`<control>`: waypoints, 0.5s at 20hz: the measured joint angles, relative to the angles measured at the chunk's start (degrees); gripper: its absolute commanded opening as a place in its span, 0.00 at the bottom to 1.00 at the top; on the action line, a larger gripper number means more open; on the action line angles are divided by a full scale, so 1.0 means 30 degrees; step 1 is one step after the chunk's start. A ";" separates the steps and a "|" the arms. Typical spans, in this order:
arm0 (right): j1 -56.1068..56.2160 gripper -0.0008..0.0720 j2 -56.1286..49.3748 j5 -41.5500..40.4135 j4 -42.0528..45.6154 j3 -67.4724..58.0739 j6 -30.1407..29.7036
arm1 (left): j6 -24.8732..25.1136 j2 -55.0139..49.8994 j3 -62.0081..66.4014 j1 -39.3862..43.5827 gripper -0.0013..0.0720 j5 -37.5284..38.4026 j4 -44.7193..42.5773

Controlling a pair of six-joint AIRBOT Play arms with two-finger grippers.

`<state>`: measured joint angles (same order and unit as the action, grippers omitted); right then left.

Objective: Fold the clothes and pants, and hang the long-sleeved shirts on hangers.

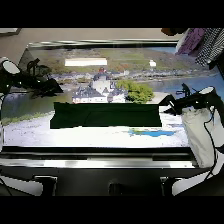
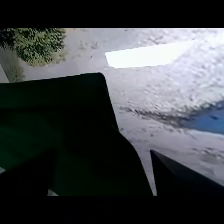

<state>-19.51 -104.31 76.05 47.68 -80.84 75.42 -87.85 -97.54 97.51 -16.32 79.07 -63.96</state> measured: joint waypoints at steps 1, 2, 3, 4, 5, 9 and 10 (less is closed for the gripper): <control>0.0189 0.89 -0.0219 0.0087 -0.0233 0.0044 -0.0124 | 0.0000 0.0036 0.0000 0.0000 0.74 -0.0007 -0.0007; 0.0423 0.83 -0.0372 0.0131 -0.0372 0.0087 -0.0211 | 0.0000 0.0058 0.0000 0.0007 0.74 -0.0007 -0.0015; 0.0648 0.70 -0.0517 0.0146 -0.0576 0.0138 -0.0291 | 0.0000 0.0080 0.0000 0.0007 0.74 -0.0015 -0.0022; 0.0925 0.60 -0.0627 0.0007 -0.0510 0.0182 -0.0291 | 0.0000 0.0087 0.0000 0.0007 0.74 -0.0022 -0.0029; 0.1173 0.42 -0.0707 -0.0131 -0.0459 0.0211 -0.0291 | 0.0000 0.0095 0.0000 0.0007 0.74 -0.0022 -0.0036; 0.1916 0.06 -0.0743 -0.0561 -0.0029 0.0262 -0.0182 | 0.0000 0.0095 -0.0007 0.0146 0.04 -0.0029 -0.0044; 0.1960 0.06 -0.0583 -0.0546 0.0044 0.0197 0.0029 | 0.0007 0.0095 -0.0066 0.0284 0.04 -0.0044 -0.0044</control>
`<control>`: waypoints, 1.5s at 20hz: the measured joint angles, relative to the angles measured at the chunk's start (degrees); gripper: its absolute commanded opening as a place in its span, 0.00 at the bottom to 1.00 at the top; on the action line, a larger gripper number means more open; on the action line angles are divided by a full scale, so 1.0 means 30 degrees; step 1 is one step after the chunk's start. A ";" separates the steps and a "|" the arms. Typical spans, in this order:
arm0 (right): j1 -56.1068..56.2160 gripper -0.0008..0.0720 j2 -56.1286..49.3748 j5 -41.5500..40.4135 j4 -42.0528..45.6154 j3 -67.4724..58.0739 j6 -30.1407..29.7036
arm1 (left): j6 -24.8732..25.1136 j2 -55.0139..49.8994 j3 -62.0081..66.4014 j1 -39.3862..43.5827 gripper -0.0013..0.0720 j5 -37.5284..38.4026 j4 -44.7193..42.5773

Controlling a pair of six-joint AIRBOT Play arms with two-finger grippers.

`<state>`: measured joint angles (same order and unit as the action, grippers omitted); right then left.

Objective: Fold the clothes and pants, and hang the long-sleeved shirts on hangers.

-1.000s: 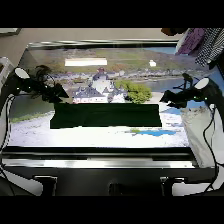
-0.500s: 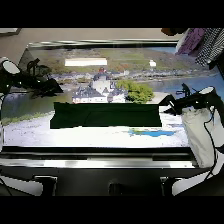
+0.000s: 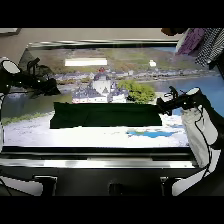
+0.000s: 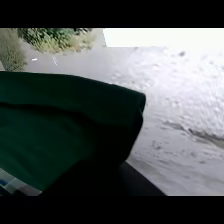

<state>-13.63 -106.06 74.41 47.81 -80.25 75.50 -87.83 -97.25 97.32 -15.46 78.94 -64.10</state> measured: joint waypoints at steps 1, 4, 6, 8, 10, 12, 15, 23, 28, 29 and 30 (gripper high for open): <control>0.0015 0.05 0.0277 0.0066 0.0102 -0.0138 0.0248 | -0.0015 -0.0036 -0.0102 0.0189 0.04 -0.0022 0.0022; 0.0066 0.05 0.1610 0.0488 0.1209 -0.1078 0.1311 | -0.0138 -0.0219 -0.0889 0.1319 0.04 -0.0444 0.0401; 0.0066 0.06 0.2710 0.1020 0.2113 -0.1923 0.2127 | -0.0459 -0.0466 -0.1741 0.2499 0.04 -0.1333 0.0998; 0.0066 0.05 0.3898 0.1683 0.2958 -0.2696 0.2892 | -0.0852 -0.0954 -0.2557 0.4029 0.04 -0.2674 0.2106; 0.0066 0.05 0.5129 0.2288 0.3774 -0.3264 0.3519 | -0.1115 -0.1639 -0.3060 0.5850 0.04 -0.4284 0.3577; 0.0066 0.05 0.6448 0.2754 0.4466 -0.3585 0.4022 | -0.1246 -0.2419 -0.3330 0.7796 0.04 -0.5967 0.5304; 0.0066 0.05 0.8145 0.3432 0.5566 -0.3789 0.4758 | -0.1384 -0.3461 -0.3468 1.0484 0.04 -0.8626 0.8080; 0.0066 0.05 1.1132 0.6258 0.8080 -0.3883 0.6790 | -0.2157 -0.6521 -0.1107 1.5679 0.04 -1.2677 1.2757; 0.0066 0.05 1.1890 0.6921 0.8663 -0.3883 0.7861 | -0.2601 -0.8116 0.0852 1.7398 0.04 -1.3602 1.4375; 0.0066 0.05 1.1941 0.6943 0.8750 -0.3883 0.7985 | -0.2754 -0.8276 0.1056 1.7631 0.04 -1.3930 1.4608; 0.0066 0.05 1.1985 0.6994 0.8896 -0.3883 0.8145 | -0.2812 -0.8415 0.1217 1.7872 0.04 -1.4273 1.4812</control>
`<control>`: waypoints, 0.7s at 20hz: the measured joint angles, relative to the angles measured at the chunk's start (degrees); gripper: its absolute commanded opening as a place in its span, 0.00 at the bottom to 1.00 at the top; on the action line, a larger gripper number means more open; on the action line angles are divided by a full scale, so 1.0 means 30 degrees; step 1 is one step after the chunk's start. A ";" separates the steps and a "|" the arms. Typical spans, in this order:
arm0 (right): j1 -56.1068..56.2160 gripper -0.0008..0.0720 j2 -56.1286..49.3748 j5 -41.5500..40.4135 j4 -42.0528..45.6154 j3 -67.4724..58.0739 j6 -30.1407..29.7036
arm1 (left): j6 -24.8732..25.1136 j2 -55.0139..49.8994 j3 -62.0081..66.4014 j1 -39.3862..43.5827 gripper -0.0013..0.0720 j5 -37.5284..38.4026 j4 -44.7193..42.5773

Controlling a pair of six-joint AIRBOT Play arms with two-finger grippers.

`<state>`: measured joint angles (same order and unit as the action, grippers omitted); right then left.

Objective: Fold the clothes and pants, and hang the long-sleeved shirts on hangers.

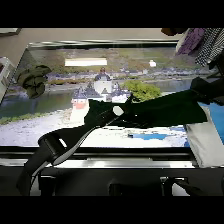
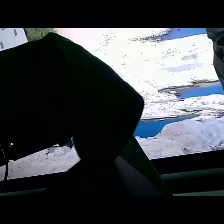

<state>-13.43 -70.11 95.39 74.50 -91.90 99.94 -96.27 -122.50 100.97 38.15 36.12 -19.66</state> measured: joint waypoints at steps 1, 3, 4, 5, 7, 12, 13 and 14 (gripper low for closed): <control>0.0000 0.06 0.0022 0.0015 0.0182 0.0000 0.0124 | -0.0066 -0.0087 0.0102 0.0204 0.04 -0.0255 0.0124; 0.0000 0.06 0.0058 0.0073 0.0590 0.0000 0.0306 | -0.0131 -0.0204 0.0248 0.0525 0.04 -0.0794 0.0372; 0.0000 0.06 0.0066 0.0095 0.0780 0.0000 0.0393 | -0.0160 -0.0233 0.0291 0.0612 0.04 -0.0991 0.0401; 0.0000 0.06 0.0073 0.0138 0.0976 0.0000 0.0430 | -0.0197 -0.0226 0.0321 0.0612 0.04 -0.0984 0.0430; 0.0000 0.06 0.0080 0.0095 0.1217 0.0000 0.0670 | -0.0197 0.0036 0.0350 0.0313 0.04 -0.0262 0.0036; 0.0153 0.05 -0.0153 -0.1122 -0.0219 0.0015 0.2543 | -0.1494 0.2528 0.0372 -0.2324 0.04 0.4262 -0.5246; 0.0386 0.05 -0.0306 -0.1472 -0.0743 0.0022 0.3060 | -0.1705 0.3264 0.0372 -0.3067 0.04 0.5406 -0.6725; 0.0758 0.05 -0.0481 -0.1887 -0.1224 0.0036 0.3585 | -0.1880 0.4131 0.0372 -0.3920 0.04 0.6790 -0.8327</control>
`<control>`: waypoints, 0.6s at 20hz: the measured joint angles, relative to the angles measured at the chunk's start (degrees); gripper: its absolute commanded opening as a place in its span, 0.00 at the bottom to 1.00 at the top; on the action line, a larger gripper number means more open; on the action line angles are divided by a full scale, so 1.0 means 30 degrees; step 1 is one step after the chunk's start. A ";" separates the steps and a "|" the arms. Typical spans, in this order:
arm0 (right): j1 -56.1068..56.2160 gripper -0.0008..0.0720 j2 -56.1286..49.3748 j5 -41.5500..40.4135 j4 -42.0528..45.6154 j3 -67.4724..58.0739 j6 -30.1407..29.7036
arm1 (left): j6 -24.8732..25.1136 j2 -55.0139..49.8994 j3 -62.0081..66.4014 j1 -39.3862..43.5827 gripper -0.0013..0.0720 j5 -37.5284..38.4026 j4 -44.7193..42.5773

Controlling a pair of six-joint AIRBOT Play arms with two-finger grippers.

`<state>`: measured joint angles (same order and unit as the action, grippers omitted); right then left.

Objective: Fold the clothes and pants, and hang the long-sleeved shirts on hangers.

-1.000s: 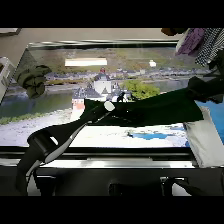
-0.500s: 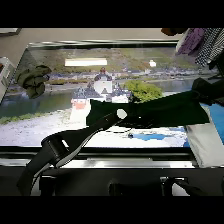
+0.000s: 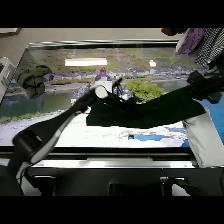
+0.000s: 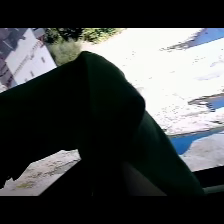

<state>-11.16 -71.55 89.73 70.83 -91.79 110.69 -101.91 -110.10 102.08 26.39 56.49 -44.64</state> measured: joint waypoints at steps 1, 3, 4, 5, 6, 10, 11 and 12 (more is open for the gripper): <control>0.0561 0.05 -0.0197 -0.0393 -0.0408 0.0000 0.0561 | -0.0138 0.0889 0.0000 -0.0867 0.04 0.1355 -0.1457; 0.1989 0.05 -0.0583 -0.1326 -0.0882 0.0007 0.1661 | -0.0270 0.2499 0.0000 -0.2521 0.04 0.3810 -0.3963; 0.2871 0.05 -0.0765 -0.1880 -0.1042 0.0007 0.2280 | -0.0350 0.3373 0.0000 -0.3432 0.04 0.5034 -0.5064; 0.3716 0.05 -0.0933 -0.2521 -0.1144 0.0007 0.2863 | -0.0350 0.4218 0.0000 -0.4320 0.04 0.6127 -0.5901; 0.4634 0.05 -0.1137 -0.3228 -0.1209 0.0007 0.3519 | -0.0335 0.4940 0.0000 -0.5115 0.04 0.6965 -0.6543; 0.8036 0.05 -0.2259 -0.6156 -0.1348 0.0007 0.5945 | 0.0015 0.7410 0.0000 -0.7985 0.04 0.8918 -0.7919; 0.8830 0.05 -0.2652 -0.6841 -0.1355 0.0007 0.6477 | 0.0138 0.7854 0.0007 -0.8575 0.04 0.9180 -0.8109; 0.9515 0.05 -0.3045 -0.7410 -0.1355 0.0007 0.6907 | 0.0197 0.8174 0.0007 -0.9041 0.04 0.9369 -0.8276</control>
<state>17.39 -80.68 67.51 66.76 -91.77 131.41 -101.32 -85.58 102.10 -0.73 84.60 -69.47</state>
